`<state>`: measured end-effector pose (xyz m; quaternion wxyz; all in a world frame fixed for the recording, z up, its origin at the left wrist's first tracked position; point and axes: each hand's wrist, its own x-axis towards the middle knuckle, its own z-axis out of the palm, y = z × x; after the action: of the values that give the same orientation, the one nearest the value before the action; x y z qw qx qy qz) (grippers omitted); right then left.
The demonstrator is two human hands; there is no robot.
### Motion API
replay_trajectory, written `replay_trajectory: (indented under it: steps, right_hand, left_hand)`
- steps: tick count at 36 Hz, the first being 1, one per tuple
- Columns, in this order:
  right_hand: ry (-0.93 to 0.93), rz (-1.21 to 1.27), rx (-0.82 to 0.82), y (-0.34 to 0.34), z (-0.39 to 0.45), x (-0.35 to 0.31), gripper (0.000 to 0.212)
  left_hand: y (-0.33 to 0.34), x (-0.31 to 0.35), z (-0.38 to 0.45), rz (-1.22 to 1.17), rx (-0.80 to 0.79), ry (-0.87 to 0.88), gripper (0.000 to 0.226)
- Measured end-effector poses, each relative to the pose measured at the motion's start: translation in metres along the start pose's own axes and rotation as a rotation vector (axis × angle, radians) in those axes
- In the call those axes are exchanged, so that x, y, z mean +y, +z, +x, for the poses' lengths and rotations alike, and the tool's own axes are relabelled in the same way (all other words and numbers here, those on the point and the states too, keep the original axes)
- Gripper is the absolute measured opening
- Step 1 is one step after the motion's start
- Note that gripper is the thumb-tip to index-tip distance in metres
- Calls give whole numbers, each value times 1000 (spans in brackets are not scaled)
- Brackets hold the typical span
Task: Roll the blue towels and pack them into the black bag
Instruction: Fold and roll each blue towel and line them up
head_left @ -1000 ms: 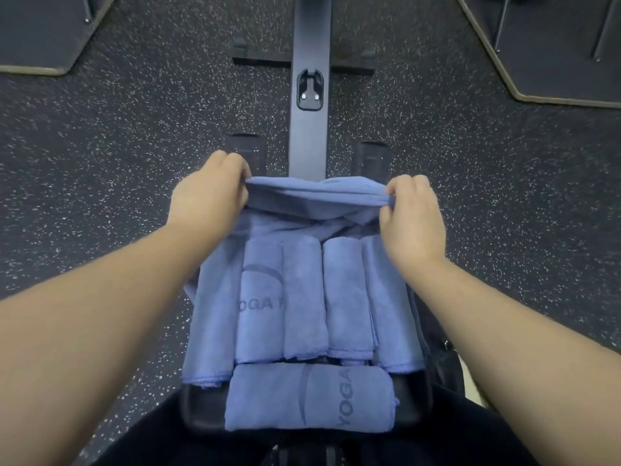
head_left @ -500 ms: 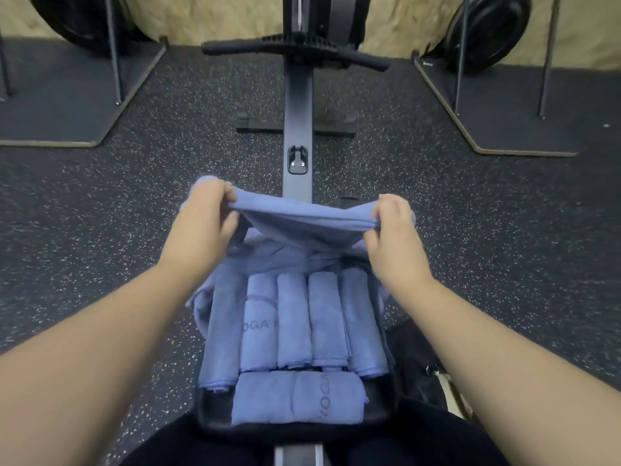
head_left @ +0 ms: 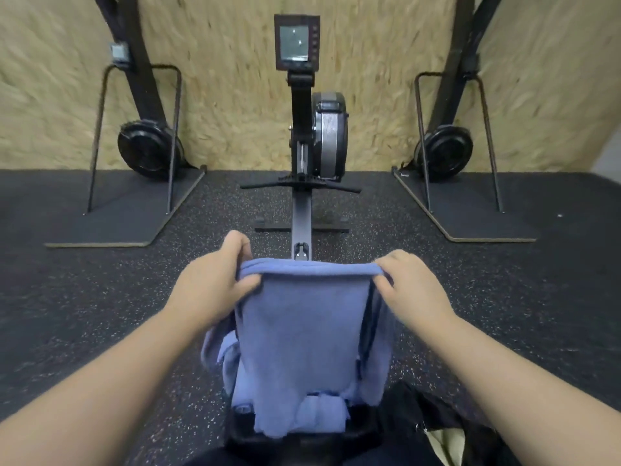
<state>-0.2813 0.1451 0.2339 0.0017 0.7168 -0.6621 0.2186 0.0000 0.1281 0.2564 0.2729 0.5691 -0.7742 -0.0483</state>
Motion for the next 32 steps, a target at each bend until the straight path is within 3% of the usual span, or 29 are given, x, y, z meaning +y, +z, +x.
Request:
replay_trajectory:
  steps: [5,10,17,24,32]
  right_hand:
    - [36,152,80,-55,-37,-32,9]
    - [64,259,125,-84,-69,-49,24]
    - [12,354,159,-127,-108,-60,39]
    - [-48,515,198,-152,-134,-67,36]
    - [20,532,288,-168,-146,-80,36]
  left_hand:
    - [-55,25,-26,49,29,113,18]
    - [-88,44,-52,2,104,148,18]
    - [-123,62,-84,-126,161,46,20]
    - [-149,74,-98,-160,130,-24,40]
    - [-163,78,-111,-150,213,-24,17]
